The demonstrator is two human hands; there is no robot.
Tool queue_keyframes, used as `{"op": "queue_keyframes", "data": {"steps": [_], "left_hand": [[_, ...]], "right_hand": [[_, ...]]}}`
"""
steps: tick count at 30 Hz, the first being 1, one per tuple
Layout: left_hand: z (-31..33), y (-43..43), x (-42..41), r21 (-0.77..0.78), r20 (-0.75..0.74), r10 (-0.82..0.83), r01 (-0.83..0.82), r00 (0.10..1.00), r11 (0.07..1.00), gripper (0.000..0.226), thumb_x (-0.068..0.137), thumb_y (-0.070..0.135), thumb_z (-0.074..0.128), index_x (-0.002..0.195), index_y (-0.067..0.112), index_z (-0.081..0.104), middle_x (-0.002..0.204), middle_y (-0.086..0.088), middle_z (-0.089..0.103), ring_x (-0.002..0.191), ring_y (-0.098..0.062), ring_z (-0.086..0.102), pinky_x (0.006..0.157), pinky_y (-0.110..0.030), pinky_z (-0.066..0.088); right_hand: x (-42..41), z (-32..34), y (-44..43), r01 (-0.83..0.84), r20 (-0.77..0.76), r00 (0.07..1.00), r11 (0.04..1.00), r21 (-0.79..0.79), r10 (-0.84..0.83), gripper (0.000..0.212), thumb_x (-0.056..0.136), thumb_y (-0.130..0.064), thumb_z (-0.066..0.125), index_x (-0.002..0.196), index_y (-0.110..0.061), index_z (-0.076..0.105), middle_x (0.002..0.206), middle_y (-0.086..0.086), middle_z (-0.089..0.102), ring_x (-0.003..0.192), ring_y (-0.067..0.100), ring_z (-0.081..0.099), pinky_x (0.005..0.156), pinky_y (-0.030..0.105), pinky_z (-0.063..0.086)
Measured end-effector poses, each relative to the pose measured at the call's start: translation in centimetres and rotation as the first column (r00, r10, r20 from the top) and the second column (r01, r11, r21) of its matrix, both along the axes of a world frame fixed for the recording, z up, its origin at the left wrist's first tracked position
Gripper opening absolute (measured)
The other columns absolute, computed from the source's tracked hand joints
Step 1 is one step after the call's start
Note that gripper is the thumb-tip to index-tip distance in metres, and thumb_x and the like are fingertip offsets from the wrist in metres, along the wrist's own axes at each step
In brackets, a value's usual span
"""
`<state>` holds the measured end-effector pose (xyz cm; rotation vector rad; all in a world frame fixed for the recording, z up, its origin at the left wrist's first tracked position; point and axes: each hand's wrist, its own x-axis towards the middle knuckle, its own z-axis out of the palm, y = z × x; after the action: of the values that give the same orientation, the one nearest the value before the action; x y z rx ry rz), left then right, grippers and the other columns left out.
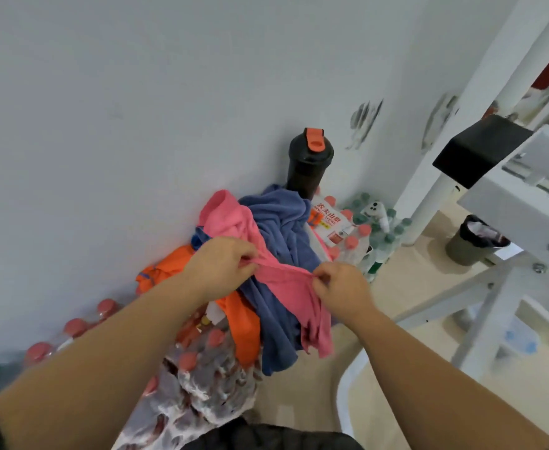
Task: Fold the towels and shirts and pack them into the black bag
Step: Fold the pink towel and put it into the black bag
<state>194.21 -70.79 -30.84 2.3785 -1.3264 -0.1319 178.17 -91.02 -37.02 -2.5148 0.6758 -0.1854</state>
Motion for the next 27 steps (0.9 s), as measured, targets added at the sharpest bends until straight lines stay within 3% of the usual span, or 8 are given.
{"op": "queue_keyframes", "data": {"steps": [3, 6, 10, 16, 18, 20, 22, 27], "left_hand": [[1.8, 2.7, -2.1, -0.118, -0.083, 0.133, -0.143, 0.988, 0.983, 0.006, 0.081, 0.02, 0.081, 0.083, 0.017, 0.076, 0.076, 0.008, 0.072, 0.071, -0.003, 0.062, 0.071, -0.025, 0.049], [3.7, 5.5, -4.2, -0.159, -0.192, 0.253, -0.285, 0.948, 0.945, 0.011, 0.082, 0.018, 0.079, 0.074, 0.02, 0.072, 0.071, 0.014, 0.067, 0.074, 0.002, 0.061, 0.068, -0.014, 0.044], [6.5, 10.1, -7.8, -0.189, -0.204, 0.383, -0.42, 0.901, 0.887, 0.014, 0.084, 0.019, 0.078, 0.072, 0.02, 0.069, 0.07, 0.007, 0.068, 0.069, -0.01, 0.061, 0.063, -0.02, 0.046], [9.1, 17.6, -12.6, -0.212, -0.173, 0.491, -0.52, 0.853, 0.828, 0.013, 0.085, 0.015, 0.076, 0.074, 0.021, 0.071, 0.072, 0.014, 0.068, 0.07, -0.003, 0.062, 0.06, -0.011, 0.045], [9.0, 20.0, -13.9, -0.28, -0.236, 0.513, -0.563, 0.825, 0.778, 0.015, 0.085, 0.011, 0.076, 0.074, 0.019, 0.071, 0.073, 0.011, 0.07, 0.065, -0.004, 0.063, 0.06, -0.013, 0.048], [8.5, 22.4, -15.0, -0.341, -0.306, 0.496, -0.58, 0.812, 0.74, 0.014, 0.084, 0.014, 0.077, 0.073, 0.019, 0.071, 0.068, 0.002, 0.07, 0.063, -0.018, 0.067, 0.063, -0.034, 0.057], [8.0, 24.8, -16.1, -0.376, -0.361, 0.468, -0.585, 0.807, 0.719, 0.011, 0.081, 0.025, 0.075, 0.074, 0.018, 0.071, 0.065, -0.004, 0.07, 0.062, -0.033, 0.066, 0.059, -0.048, 0.056], [7.6, 31.3, -17.7, -0.401, -0.441, 0.476, -0.642, 0.761, 0.654, 0.016, 0.08, 0.03, 0.073, 0.073, 0.017, 0.07, 0.064, -0.011, 0.067, 0.056, -0.028, 0.058, 0.056, -0.042, 0.049]], "right_hand": [[-0.3, 1.0, -1.4, -0.083, 0.096, 0.993, 0.992, 0.099, 0.073, 0.01, 0.084, -0.015, 0.071, 0.089, -0.022, 0.076, 0.078, -0.013, 0.069, 0.069, 0.004, 0.061, 0.069, 0.026, 0.048], [-0.2, 2.2, -1.5, -0.211, 0.118, 0.973, 0.973, 0.096, 0.199, 0.012, 0.083, -0.012, 0.072, 0.088, -0.023, 0.076, 0.073, -0.02, 0.065, 0.069, -0.006, 0.059, 0.067, 0.018, 0.046], [0.9, 3.3, 0.0, -0.413, 0.127, 0.909, 0.901, 0.132, 0.398, 0.012, 0.085, -0.013, 0.075, 0.088, -0.024, 0.077, 0.078, -0.016, 0.07, 0.075, -0.004, 0.063, 0.07, 0.018, 0.048], [0.9, 4.0, 4.5, -0.597, 0.14, 0.799, 0.799, 0.068, 0.585, 0.009, 0.086, -0.019, 0.077, 0.093, -0.023, 0.077, 0.088, -0.014, 0.07, 0.084, -0.001, 0.064, 0.077, 0.016, 0.05], [0.7, 3.5, 5.9, -0.614, 0.096, 0.788, 0.787, 0.059, 0.608, 0.007, 0.088, -0.021, 0.076, 0.095, -0.021, 0.077, 0.09, -0.011, 0.07, 0.085, 0.004, 0.065, 0.079, 0.023, 0.051], [0.4, 2.8, 7.3, -0.607, 0.049, 0.795, 0.791, 0.073, 0.605, 0.008, 0.089, -0.022, 0.075, 0.097, -0.02, 0.077, 0.09, -0.01, 0.07, 0.086, 0.007, 0.065, 0.081, 0.029, 0.053], [-0.2, 2.0, 8.7, -0.569, 0.016, 0.821, 0.816, 0.096, 0.571, 0.011, 0.089, -0.023, 0.075, 0.099, -0.019, 0.078, 0.089, -0.012, 0.07, 0.087, 0.008, 0.065, 0.082, 0.03, 0.053], [-2.4, 1.3, 12.5, -0.438, 0.068, 0.899, 0.88, 0.184, 0.433, 0.008, 0.086, -0.018, 0.078, 0.093, -0.018, 0.079, 0.083, -0.01, 0.072, 0.082, 0.006, 0.066, 0.079, 0.032, 0.054]]}}
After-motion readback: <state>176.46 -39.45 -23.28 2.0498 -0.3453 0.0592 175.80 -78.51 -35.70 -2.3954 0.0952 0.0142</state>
